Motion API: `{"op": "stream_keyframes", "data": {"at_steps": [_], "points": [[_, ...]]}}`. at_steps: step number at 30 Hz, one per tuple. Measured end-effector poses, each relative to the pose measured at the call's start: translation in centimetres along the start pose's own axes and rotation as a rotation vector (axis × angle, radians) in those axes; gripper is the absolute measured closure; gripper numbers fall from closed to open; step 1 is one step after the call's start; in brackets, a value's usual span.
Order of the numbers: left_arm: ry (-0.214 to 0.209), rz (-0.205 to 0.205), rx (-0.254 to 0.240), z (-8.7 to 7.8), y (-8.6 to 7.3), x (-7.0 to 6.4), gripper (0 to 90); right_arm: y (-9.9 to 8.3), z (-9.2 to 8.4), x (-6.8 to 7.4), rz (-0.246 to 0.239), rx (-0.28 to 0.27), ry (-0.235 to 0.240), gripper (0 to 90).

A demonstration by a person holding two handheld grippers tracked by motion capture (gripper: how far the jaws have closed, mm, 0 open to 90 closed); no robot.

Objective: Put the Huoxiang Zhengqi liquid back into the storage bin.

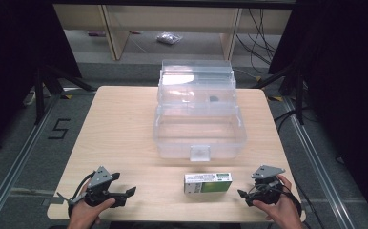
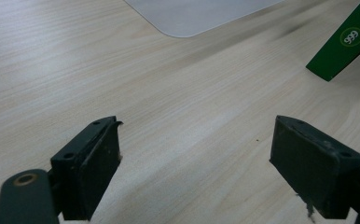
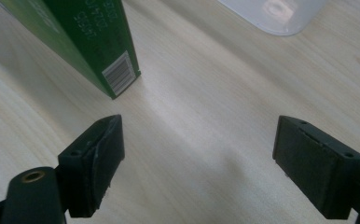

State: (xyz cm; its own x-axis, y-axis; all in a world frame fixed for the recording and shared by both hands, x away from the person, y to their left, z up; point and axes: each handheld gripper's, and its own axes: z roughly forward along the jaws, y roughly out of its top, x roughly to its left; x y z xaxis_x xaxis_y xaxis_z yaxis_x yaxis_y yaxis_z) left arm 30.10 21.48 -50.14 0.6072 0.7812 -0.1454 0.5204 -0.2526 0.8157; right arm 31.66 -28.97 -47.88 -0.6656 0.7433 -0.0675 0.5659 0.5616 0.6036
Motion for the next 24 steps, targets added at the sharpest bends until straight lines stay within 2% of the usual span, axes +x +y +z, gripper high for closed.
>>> {"op": "stream_keyframes", "data": {"at_steps": [2, 3, 4, 6, 7, 9, 10, 12, 13, 14, 15, 17, 20, 23, 24], "points": [[-0.002, 0.000, -0.002, 0.0, 0.0, 0.0, 15.2, 0.2, -0.3, 0.1, -0.005, 0.008, 0.008, 17.7], [-0.001, -0.001, -0.001, 0.0, 0.0, 0.0, 15.2, 0.2, -0.3, 0.1, -0.018, -0.015, -0.005, 17.6], [-0.001, -0.001, 0.000, 0.0, 0.0, 0.0, 15.2, 0.4, -0.6, 0.1, -0.021, 0.004, 0.005, 17.3], [-0.005, 0.001, -0.005, 0.1, 0.0, 0.0, 15.2, 0.7, -0.8, 0.3, -0.031, 0.004, 0.008, 17.2], [-0.011, -0.001, -0.008, 0.1, 0.0, 0.0, 15.2, 0.8, -0.6, 0.5, -0.023, -0.016, 0.001, 17.1], [0.000, -0.001, -0.001, 0.0, 0.0, 0.0, 15.2, 1.0, -0.9, 0.5, -0.046, 0.011, 0.011, 17.2], [-0.001, -0.001, -0.001, 0.0, 0.0, 0.0, 15.2, 1.1, -1.0, 0.7, -0.036, 0.019, 0.006, 17.4], [-0.003, -0.002, -0.004, 0.1, 0.0, 0.0, 15.2, 1.2, -1.0, 0.6, -0.064, 0.010, 0.007, 17.3], [-0.002, 0.000, -0.002, 0.0, 0.0, 0.0, 15.2, 1.3, -1.1, 1.0, -0.024, 0.018, 0.008, 17.1], [-0.002, -0.001, -0.003, 0.0, 0.0, 0.0, 15.2, 1.4, -1.3, 0.9, -0.031, 0.035, 0.016, 17.1], [-0.004, -0.002, -0.005, 0.1, 0.0, 0.0, 15.2, 1.5, -1.2, 0.7, -0.069, 0.007, 0.001, 17.1], [-0.005, 0.000, -0.004, 0.1, 0.0, 0.0, 15.2, 1.7, -1.3, 0.8, -0.089, 0.005, 0.000, 17.2], [0.000, -0.001, -0.004, 0.0, 0.0, 0.0, 15.2, 2.1, -1.7, 0.9, -0.095, 0.027, 0.008, 17.2], [0.000, -0.002, -0.004, 0.0, 0.0, 0.0, 15.2, 2.5, -1.7, 1.0, -0.109, 0.014, 0.007, 17.1], [0.000, -0.002, -0.003, 0.0, 0.0, 0.0, 15.2, 2.6, -1.9, 1.0, -0.120, 0.030, 0.012, 17.1]]}}
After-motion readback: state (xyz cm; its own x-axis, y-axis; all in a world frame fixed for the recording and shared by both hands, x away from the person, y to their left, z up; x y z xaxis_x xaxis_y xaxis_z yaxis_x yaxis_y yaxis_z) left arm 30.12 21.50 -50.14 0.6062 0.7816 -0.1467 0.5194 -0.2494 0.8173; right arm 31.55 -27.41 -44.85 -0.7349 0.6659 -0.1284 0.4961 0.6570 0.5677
